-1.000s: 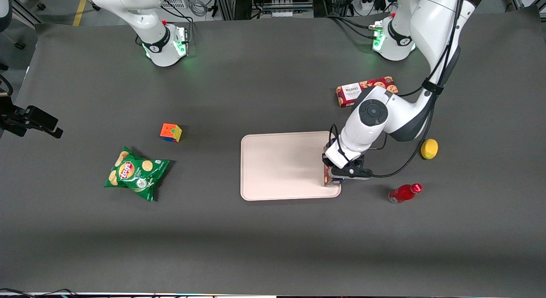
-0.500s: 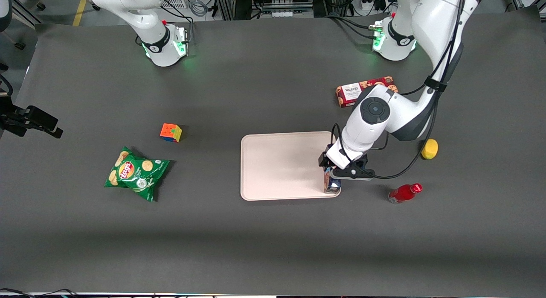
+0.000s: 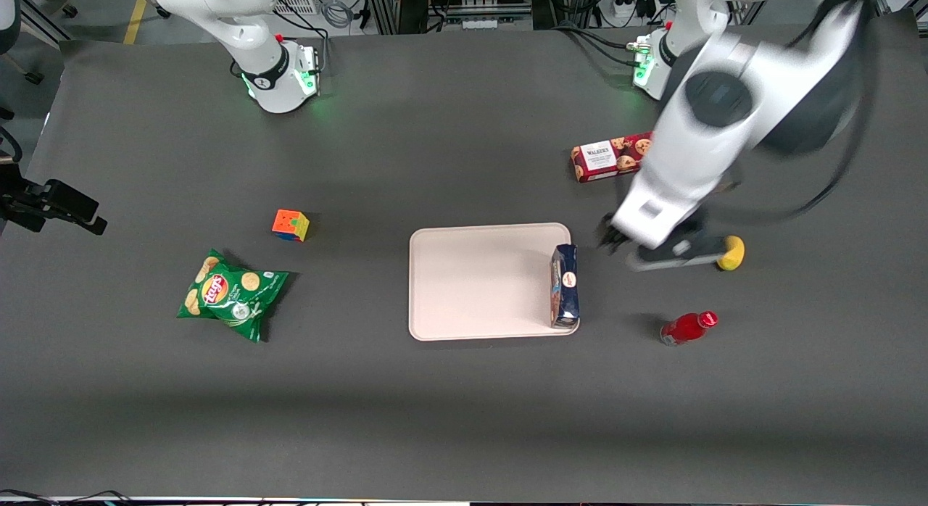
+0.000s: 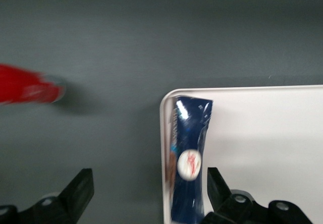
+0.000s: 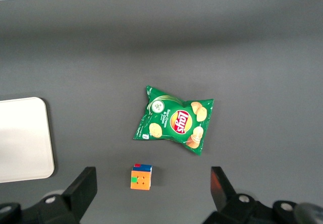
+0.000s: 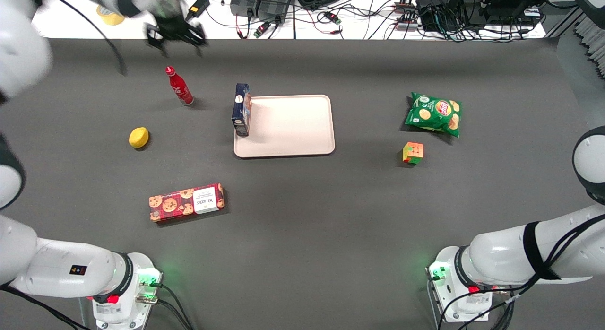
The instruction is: Place cookie box on tray
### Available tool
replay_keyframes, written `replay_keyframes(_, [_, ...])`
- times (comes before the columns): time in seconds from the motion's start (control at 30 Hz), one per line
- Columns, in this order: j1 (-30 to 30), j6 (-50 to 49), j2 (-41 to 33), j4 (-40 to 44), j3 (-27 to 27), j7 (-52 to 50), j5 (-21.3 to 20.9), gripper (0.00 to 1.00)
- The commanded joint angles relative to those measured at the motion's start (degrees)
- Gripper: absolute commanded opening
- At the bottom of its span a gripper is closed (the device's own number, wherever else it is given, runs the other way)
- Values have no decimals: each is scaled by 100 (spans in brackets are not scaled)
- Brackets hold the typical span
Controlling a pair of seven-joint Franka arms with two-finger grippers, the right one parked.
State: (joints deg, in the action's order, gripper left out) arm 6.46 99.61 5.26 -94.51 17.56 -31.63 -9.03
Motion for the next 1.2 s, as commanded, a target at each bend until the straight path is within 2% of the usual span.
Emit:
replay_keyframes(0.0, [5, -2047, -121, 1328, -559, 1358, 156, 100])
replay_keyframes(0.17, [-4, -3271, -367, 1989, -1262, 2914, 165, 100])
replay_keyframes(0.3, [-13, -3475, -815, 1788, -1938, 4276, 191, 100])
replay_keyframes(0.4, [-13, -3291, -1009, 1411, -2309, 4832, 209, 100])
replay_keyframes(0.67, [-57, -1982, -1580, -154, -2362, 4886, 226, 100])
replay_keyframes(0.77, [-57, -1902, -1519, -164, -2345, 4825, 384, 100])
replay_keyframes(1.17, [5, -1884, -1299, 222, -2344, 4727, 551, 100])
